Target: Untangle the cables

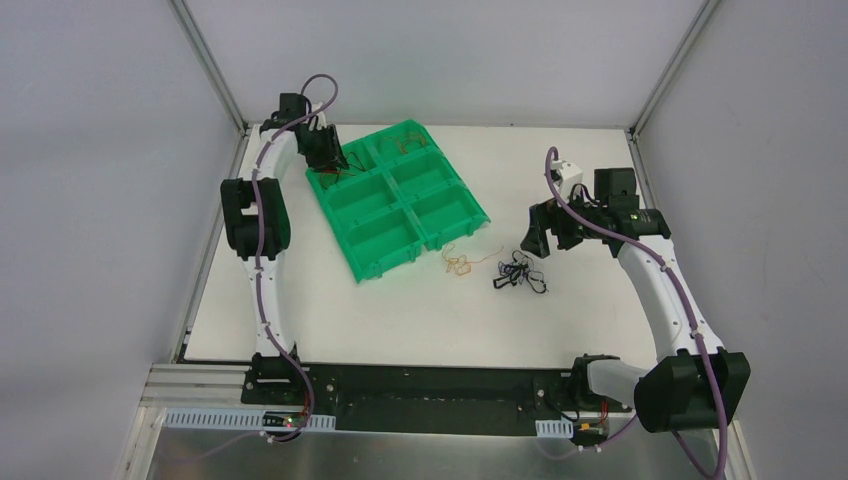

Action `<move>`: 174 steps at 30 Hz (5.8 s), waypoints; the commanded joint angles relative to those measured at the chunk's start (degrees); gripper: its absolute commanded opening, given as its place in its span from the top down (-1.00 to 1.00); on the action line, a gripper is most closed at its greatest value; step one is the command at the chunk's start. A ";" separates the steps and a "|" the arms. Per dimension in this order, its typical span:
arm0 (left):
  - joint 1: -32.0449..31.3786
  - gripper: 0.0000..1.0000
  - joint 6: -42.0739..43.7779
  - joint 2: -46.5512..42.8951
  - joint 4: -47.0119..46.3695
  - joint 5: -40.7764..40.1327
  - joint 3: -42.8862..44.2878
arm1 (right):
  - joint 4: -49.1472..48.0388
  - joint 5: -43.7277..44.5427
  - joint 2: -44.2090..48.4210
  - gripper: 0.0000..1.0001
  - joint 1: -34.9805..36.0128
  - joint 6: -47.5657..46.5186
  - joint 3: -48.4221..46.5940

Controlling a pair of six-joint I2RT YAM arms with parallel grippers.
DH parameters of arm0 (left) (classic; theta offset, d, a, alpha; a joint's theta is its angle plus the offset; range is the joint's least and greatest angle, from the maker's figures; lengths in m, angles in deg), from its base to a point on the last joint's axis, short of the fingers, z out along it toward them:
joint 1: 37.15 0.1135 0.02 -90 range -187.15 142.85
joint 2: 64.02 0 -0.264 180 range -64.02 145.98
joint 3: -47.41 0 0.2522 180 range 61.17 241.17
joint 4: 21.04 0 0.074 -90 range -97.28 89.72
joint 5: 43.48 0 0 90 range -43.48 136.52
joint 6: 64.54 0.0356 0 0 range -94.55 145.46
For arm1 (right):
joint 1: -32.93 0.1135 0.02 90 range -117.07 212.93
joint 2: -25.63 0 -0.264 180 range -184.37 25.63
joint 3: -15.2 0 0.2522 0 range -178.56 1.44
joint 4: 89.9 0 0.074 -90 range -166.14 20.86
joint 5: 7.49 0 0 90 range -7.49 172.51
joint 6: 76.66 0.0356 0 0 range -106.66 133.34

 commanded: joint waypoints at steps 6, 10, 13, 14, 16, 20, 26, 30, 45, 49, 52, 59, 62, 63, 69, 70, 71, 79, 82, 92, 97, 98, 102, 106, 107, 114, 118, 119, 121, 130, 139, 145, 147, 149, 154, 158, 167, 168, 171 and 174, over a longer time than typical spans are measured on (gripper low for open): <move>1.16 -0.17 -1.38 -11.58 1.10 2.14 0.76 | -0.96 -0.59 0.88 -0.89 0.61 1.71 -0.15; 2.02 -0.22 1.01 -14.52 1.03 1.09 -0.36 | -1.12 -0.73 0.93 -0.89 0.62 1.55 -0.05; 2.24 -0.22 6.38 -18.29 0.58 5.41 -3.09 | -1.01 -0.75 0.84 -0.89 0.61 0.34 0.23; 2.18 -0.26 8.46 -19.95 0.13 8.79 -4.49 | -0.60 -0.53 0.49 -0.90 0.61 -0.49 0.24; 1.32 -0.37 13.74 -24.06 -0.33 13.44 -7.13 | 1.49 0.44 -1.39 -0.89 0.62 -2.37 -0.24; -1.43 -0.44 25.30 -32.62 -0.44 21.88 -15.56 | 6.96 2.92 -8.22 -0.81 0.61 -6.22 -1.63; -16.66 -0.38 44.01 -43.52 -0.44 27.11 -32.18 | 9.17 4.57 -17.87 -0.64 0.62 -6.82 -3.09; -28.22 -0.18 51.48 -41.34 -0.60 26.24 -35.24 | 8.88 5.01 -21.76 -0.56 0.48 -6.43 -2.63; -44.89 0.15 75.56 -19.60 -0.70 10.99 -29.39 | 12.67 -1.27 -20.92 -0.37 -6.71 -3.04 -3.36; -46.04 0.25 78.80 -17.73 -0.37 7.99 -30.12 | 12.85 -1.99 -18.95 -0.38 -7.74 -3.16 -2.59; -46.25 0.33 78.58 -16.26 -0.35 6.33 -29.48 | 13.10 -2.54 -18.43 -0.39 -8.38 -3.17 -2.41; -46.31 1.00 75.42 -19.68 -0.35 7.43 -27.35 | 13.12 -3.11 -18.24 -0.39 -9.01 -3.03 -3.40; -43.73 1.00 55.60 -26.36 -4.28 13.73 -18.19 | 13.27 -2.78 -18.00 -0.39 -9.50 -3.19 -4.45; -41.34 1.00 44.02 -28.03 -8.85 14.96 -14.61 | 13.29 -2.68 -17.80 -0.39 -9.73 -3.21 -4.74; -29.94 1.00 24.84 -29.38 -12.10 9.95 -3.35 | 12.77 -4.60 -16.76 -0.39 -10.81 -1.58 -4.90; -34.63 1.00 36.27 -30.87 4.08 14.77 -3.63 | 12.51 -5.24 -16.90 -0.39 -10.75 -1.14 -4.86; -38.98 1.00 46.64 -33.70 11.35 17.47 -6.64 | 12.66 -5.92 -17.35 -0.39 -10.73 -0.91 -5.20; -19.98 1.00 20.49 -37.63 -3.51 15.99 -10.81 | 13.38 -5.84 -17.07 -0.39 -11.07 -0.34 -6.83; -17.87 1.00 23.73 -40.06 -1.96 16.13 -12.14 | 13.51 -5.96 -17.19 -0.39 -11.03 0.01 -6.95; -14.32 1.00 20.52 -39.28 -1.50 18.17 -16.16 | 13.73 -6.83 -18.67 -0.39 -11.03 1.18 -8.98; -14.97 1.00 18.33 -33.34 -3.00 20.84 -14.23 | 13.82 -8.00 -18.95 -0.39 -10.99 1.51 -8.39; -15.25 1.00 18.22 -31.81 -3.25 20.75 -13.30 | 13.82 -7.94 -18.92 -0.39 -10.99 1.58 -8.41; -16.75 1.00 18.81 -25.26 -5.10 20.44 -9.49 | 13.82 -7.42 -18.58 -0.39 -10.99 1.52 -8.35; -18.36 1.00 19.97 -18.60 -7.03 19.01 -5.18 | 13.82 -7.02 -18.22 -0.40 -10.99 1.62 -8.10; -18.62 1.00 19.97 -16.68 -7.18 18.70 -3.63 | 13.70 -6.73 -18.21 -0.40 -10.99 1.77 -8.00; -19.57 0.31 21.74 -12.11 -7.20 17.68 1.08 | 13.74 0.95 -19.91 -0.50 -7.64 -0.82 -6.17; -19.97 -0.06 23.61 -18.70 -7.22 18.81 -3.31 | 13.45 5.64 -21.45 -0.53 -5.74 -2.83 -3.96; -19.97 -0.14 24.23 -20.45 -7.21 19.08 -5.07 | 13.28 6.36 -21.90 -0.54 -5.71 -3.33 -3.35; -20.14 -0.25 26.14 -24.35 -7.25 19.20 -9.65 | 12.07 8.26 -22.80 -0.55 -3.60 -3.64 -1.94; -22.12 -0.40 30.96 -39.84 -7.91 22.24 -28.65 | 5.62 14.48 -33.35 -0.13 2.02 -2.48 -2.50; -29.11 -0.33 31.61 -52.72 -17.13 21.35 -44.60 | 14.00 -9.60 -21.31 1.00 2.25 -5.16 -7.92; -35.39 -0.15 32.39 -55.83 -26.65 21.47 -52.49 | 14.53 -17.89 -16.64 1.00 4.14 2.47 -11.88; -37.42 -0.11 32.02 -54.97 -28.70 20.72 -52.80 | 14.56 -19.17 -16.01 1.00 4.55 3.84 -12.55; -39.20 -0.09 32.01 -53.95 -31.07 19.80 -52.59 | 14.61 -20.13 -15.27 1.00 4.93 4.75 -13.08; -41.57 0.00 29.29 -51.19 -38.14 18.67 -50.32 | 14.48 -20.65 -12.78 1.00 6.18 5.57 -13.77; -43.01 0.20 26.37 -49.41 -39.93 20.06 -48.03 | 13.29 -19.62 -11.26 1.00 7.14 6.47 -13.24; -45.71 0.09 21.11 -45.66 -42.85 18.45 -46.24 | 11.47 -17.48 -9.47 1.00 8.76 7.80 -12.25; -45.79 0.06 20.51 -45.14 -42.94 17.82 -45.78 | 11.28 -17.31 -9.47 1.00 8.86 7.92 -12.25; -45.97 0.10 19.10 -43.78 -42.99 16.20 -44.70 | 11.03 -16.98 -9.27 1.00 9.02 8.04 -12.18; -46.07 0.38 19.12 -43.00 -42.51 14.25 -44.14 | 11.09 -17.05 -8.88 1.00 9.02 8.04 -12.11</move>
